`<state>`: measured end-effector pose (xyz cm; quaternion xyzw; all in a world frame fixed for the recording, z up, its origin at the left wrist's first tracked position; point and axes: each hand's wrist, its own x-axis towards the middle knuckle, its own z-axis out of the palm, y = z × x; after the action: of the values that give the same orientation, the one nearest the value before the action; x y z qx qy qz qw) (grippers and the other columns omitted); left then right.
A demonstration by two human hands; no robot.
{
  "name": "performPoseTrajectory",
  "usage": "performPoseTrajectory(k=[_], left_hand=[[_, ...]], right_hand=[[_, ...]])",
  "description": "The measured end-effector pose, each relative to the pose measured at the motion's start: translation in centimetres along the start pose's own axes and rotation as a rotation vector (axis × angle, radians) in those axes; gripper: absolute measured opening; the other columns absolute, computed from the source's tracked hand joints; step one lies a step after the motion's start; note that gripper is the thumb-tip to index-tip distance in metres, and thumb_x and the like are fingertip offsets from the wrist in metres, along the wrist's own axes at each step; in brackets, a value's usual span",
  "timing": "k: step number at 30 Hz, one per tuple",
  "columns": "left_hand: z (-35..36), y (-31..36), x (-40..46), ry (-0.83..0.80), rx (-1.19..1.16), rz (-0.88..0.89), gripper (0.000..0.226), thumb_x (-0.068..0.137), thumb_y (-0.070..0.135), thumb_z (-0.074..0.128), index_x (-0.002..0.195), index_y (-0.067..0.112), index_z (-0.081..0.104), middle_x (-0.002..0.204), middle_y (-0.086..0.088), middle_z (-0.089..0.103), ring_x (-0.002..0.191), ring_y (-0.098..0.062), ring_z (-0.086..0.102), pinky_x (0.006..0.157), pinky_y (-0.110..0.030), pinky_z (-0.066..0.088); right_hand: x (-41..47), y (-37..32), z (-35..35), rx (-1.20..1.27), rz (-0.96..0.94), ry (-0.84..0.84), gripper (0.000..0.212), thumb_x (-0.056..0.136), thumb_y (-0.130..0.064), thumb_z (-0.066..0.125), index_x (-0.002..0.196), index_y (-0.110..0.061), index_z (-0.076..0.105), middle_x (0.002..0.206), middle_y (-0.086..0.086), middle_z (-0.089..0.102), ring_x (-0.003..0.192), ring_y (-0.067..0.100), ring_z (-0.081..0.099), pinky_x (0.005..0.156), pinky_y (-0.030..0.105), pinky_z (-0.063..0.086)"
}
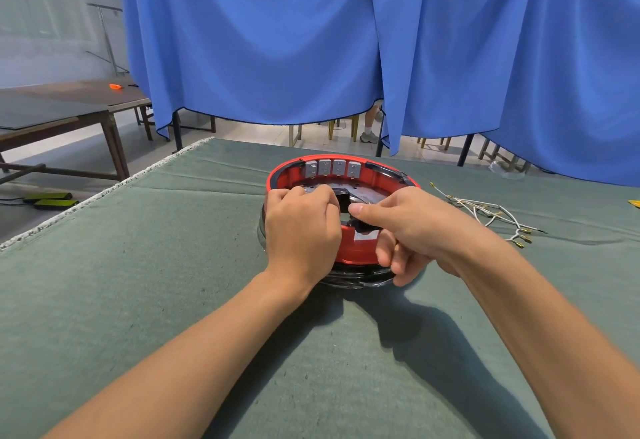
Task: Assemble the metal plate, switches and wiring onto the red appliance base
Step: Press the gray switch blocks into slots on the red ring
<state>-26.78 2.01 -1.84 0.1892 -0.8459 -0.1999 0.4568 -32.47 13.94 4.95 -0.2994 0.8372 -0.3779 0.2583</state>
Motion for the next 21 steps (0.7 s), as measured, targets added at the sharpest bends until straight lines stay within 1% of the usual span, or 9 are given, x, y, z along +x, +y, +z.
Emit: performPoseTrajectory(k=[6, 9, 11, 14, 15, 17, 18, 19, 21], left_hand=[[0.1, -0.1, -0.2, 0.013, -0.003, 0.004, 0.029, 0.083, 0.015, 0.037, 0.067, 0.011, 0.061, 0.06, -0.001, 0.055, 0.06, -0.02, 0.048, 0.079, -0.035, 0.034], [0.1, -0.2, 0.0, 0.016, -0.006, 0.015, 0.028, 0.083, 0.015, 0.037, 0.066, 0.012, 0.06, 0.059, 0.0, 0.053, 0.059, -0.019, 0.048, 0.078, -0.035, 0.033], [0.0, -0.3, 0.0, 0.009, -0.01, 0.028, 0.027, 0.083, 0.015, 0.038, 0.066, 0.013, 0.06, 0.058, 0.001, 0.053, 0.059, -0.018, 0.048, 0.077, -0.033, 0.032], [0.0, -0.4, 0.1, 0.001, -0.02, 0.043, 0.027, 0.082, 0.016, 0.039, 0.065, 0.014, 0.059, 0.058, 0.006, 0.05, 0.059, -0.016, 0.047, 0.076, -0.03, 0.029], [0.0, -0.4, 0.1, -0.001, -0.024, 0.043, 0.027, 0.082, 0.017, 0.039, 0.065, 0.014, 0.059, 0.058, 0.007, 0.05, 0.059, -0.016, 0.047, 0.076, -0.03, 0.029], [0.0, -0.5, 0.1, -0.007, -0.032, 0.039, 0.028, 0.082, 0.017, 0.038, 0.065, 0.014, 0.06, 0.059, 0.006, 0.051, 0.06, -0.016, 0.047, 0.076, -0.031, 0.03], [0.0, -0.5, 0.1, -0.008, -0.036, 0.037, 0.028, 0.082, 0.018, 0.038, 0.065, 0.014, 0.06, 0.059, 0.006, 0.051, 0.061, -0.016, 0.048, 0.076, -0.03, 0.03], [0.0, -0.5, 0.1, -0.007, -0.038, 0.037, 0.028, 0.081, 0.018, 0.038, 0.064, 0.014, 0.06, 0.059, 0.006, 0.052, 0.061, -0.016, 0.048, 0.076, -0.03, 0.029], [0.0, -0.5, 0.2, -0.008, -0.036, 0.04, 0.028, 0.081, 0.018, 0.039, 0.064, 0.014, 0.06, 0.058, 0.004, 0.054, 0.06, -0.016, 0.048, 0.075, -0.03, 0.029]], right_hand=[[-0.2, 0.3, 0.1, -0.033, 0.019, -0.012, 0.052, 0.093, -0.05, 0.051, 0.132, -0.015, 0.052, 0.05, 0.008, 0.064, 0.035, 0.015, 0.056, 0.042, 0.027, 0.052], [-0.2, 0.5, -0.2, -0.027, 0.013, -0.003, 0.049, 0.089, -0.054, 0.055, 0.125, -0.021, 0.057, 0.057, 0.01, 0.069, 0.036, 0.015, 0.058, 0.042, 0.026, 0.052], [-0.2, 0.6, -0.6, -0.006, 0.015, 0.009, 0.049, 0.088, -0.057, 0.053, 0.121, -0.02, 0.057, 0.059, 0.01, 0.07, 0.036, 0.015, 0.058, 0.041, 0.025, 0.051], [-0.2, 0.8, -1.7, 0.013, 0.031, 0.149, 0.048, 0.09, -0.06, 0.048, 0.11, -0.018, 0.058, 0.053, 0.008, 0.068, 0.033, 0.015, 0.054, 0.039, 0.023, 0.048], [-0.1, 1.1, -2.2, -0.046, 0.014, 0.226, 0.045, 0.09, -0.058, 0.05, 0.103, -0.017, 0.062, 0.049, 0.003, 0.065, 0.031, 0.014, 0.052, 0.04, 0.023, 0.047], [0.1, 1.6, -2.7, -0.198, -0.028, 0.361, 0.036, 0.086, -0.056, 0.058, 0.087, -0.022, 0.068, 0.042, -0.005, 0.06, 0.032, 0.011, 0.05, 0.047, 0.026, 0.05], [0.2, 1.6, -2.7, -0.246, -0.031, 0.398, 0.035, 0.082, -0.059, 0.06, 0.081, -0.025, 0.069, 0.043, -0.007, 0.06, 0.036, 0.011, 0.053, 0.053, 0.029, 0.054], [0.2, 1.6, -2.5, -0.273, -0.021, 0.408, 0.036, 0.079, -0.063, 0.061, 0.077, -0.027, 0.068, 0.049, -0.008, 0.062, 0.045, 0.012, 0.059, 0.061, 0.034, 0.057], [0.3, 1.4, -1.6, -0.378, 0.024, 0.409, 0.046, 0.073, -0.075, 0.056, 0.076, -0.031, 0.066, 0.073, -0.007, 0.066, 0.072, 0.019, 0.065, 0.072, 0.038, 0.057]])
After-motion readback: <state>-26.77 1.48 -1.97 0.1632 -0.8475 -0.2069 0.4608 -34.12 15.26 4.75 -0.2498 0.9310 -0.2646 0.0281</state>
